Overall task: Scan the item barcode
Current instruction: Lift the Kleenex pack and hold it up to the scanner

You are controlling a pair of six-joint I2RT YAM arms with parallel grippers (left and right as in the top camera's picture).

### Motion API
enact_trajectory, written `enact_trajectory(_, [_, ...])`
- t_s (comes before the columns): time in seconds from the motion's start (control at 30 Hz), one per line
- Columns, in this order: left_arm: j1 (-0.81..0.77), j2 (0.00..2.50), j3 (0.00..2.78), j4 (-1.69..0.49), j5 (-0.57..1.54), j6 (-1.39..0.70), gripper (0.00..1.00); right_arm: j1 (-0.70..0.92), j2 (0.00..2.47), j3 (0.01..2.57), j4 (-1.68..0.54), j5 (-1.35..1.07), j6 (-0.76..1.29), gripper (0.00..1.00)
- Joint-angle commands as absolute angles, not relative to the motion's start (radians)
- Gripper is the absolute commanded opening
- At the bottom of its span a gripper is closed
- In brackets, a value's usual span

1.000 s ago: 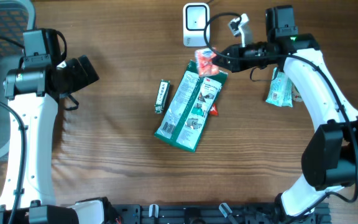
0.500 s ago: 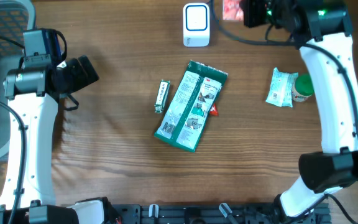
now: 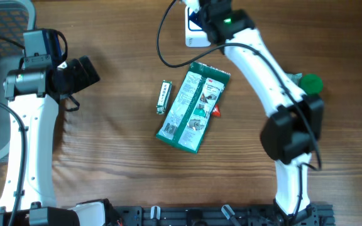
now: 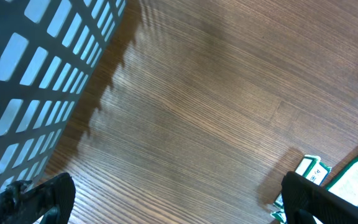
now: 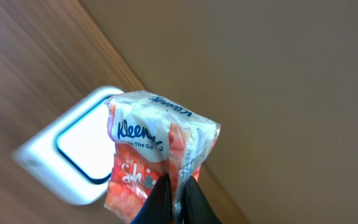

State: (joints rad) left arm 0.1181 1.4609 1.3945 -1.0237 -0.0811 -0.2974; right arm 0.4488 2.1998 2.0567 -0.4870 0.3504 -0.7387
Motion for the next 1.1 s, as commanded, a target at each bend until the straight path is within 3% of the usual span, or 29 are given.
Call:
enact_trajectory(0.0, [0.122,1.467,1.407,-1.021,-0.076,-0.299,1.0,0.463,2.299,2.061,-0.414,0.563,-0.9,0.04])
enact_trajectory(0.13, [0.122,1.467,1.407,-1.021,-0.076,-0.299,1.0,0.466,2.358,2.06,-0.33,0.661,-0.909,0.04])
enact_trajectory(0.73, [0.122,1.467,1.407,-1.021,-0.076,-0.299,1.0,0.468,2.37,2.054,-0.372,0.551,-0.601,0.04])
enact_trajectory(1.07, [0.122,1.467,1.407,-1.021,-0.076,-0.299,1.0,0.467,2.341,2.056,-0.351,0.551,-0.599,0.04])
